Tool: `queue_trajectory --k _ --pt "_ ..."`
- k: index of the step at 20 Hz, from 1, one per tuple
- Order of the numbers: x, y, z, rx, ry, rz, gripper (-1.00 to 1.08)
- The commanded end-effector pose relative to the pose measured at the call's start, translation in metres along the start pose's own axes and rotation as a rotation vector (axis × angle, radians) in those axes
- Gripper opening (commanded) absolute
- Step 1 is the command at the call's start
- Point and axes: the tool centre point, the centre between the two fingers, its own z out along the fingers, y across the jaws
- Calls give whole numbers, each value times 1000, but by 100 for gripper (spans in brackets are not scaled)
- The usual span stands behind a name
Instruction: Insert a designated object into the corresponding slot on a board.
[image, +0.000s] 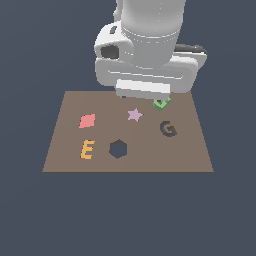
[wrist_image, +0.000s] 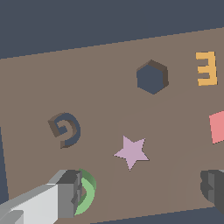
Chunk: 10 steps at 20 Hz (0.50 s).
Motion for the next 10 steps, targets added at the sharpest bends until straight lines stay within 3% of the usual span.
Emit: queue_trajectory --k 1,10 --pt "-9 -3 7 -1 -1 53 100" --pt "-44 -24 41 -7 -8 294 100"
